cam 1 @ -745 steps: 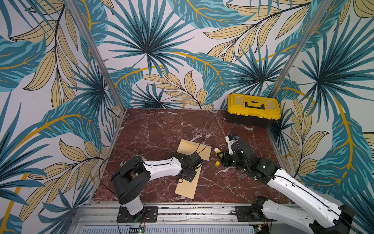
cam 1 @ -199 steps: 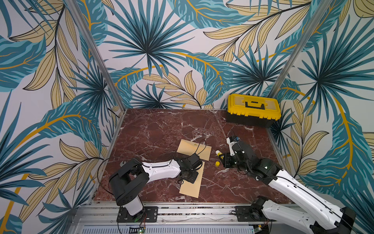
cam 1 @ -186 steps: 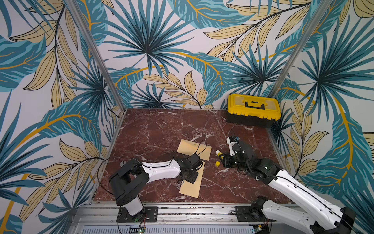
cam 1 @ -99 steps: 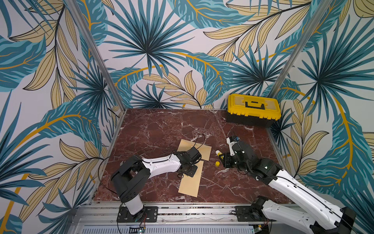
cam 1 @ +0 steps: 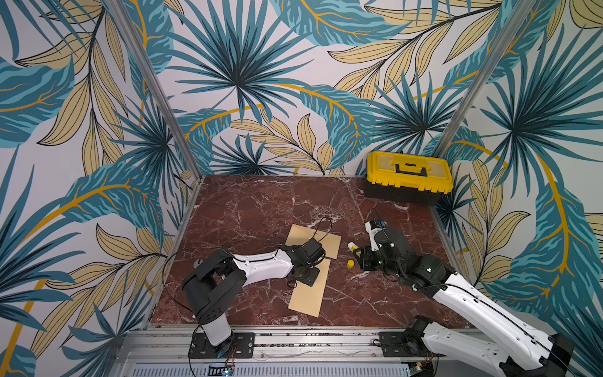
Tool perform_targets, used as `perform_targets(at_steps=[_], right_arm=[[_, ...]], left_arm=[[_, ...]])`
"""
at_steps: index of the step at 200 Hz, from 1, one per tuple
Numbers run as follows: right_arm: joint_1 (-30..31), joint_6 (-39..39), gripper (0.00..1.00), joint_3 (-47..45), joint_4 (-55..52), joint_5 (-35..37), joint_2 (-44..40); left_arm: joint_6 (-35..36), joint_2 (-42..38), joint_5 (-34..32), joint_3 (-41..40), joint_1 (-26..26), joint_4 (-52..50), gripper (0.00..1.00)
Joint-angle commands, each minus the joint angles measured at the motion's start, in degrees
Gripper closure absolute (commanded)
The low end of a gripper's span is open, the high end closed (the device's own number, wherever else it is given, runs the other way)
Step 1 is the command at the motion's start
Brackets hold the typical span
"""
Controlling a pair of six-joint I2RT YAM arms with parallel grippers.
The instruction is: Seal the envelope with a glue stick
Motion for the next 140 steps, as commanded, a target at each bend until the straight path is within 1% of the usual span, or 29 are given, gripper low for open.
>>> perform_targets(at_steps=[1,23,49,108,140], right_arm=[[-0.2,0.23,1.0,0.65,-0.89,0.42,-0.44],[-0.23,0.53,1.0,0.44,-0.91,0.57,-0.62],[-0.25,0.64,1.0,0.25,-0.95,0.58,-1.02],[-0.26,0.87,1.0,0.08,-2.13,1.01,-2.07],[-0.2,0.84,1.0,0.08,-2.36,1.02,-2.21]], left_arm=[[2.27,-0.83,-2.12,2.18,0.06,-6.38,1.0],[3.12,-1.52,-2.17,4.09,0.6,-7.15,1.0],[4.05,-0.09,-1.65,4.74,1.21,-6.17,1.0],[3.7,3.68,1.03,2.17,1.35,-2.14,1.0],[3.35,2.94,0.83,1.2,1.37,-1.41,1.0]])
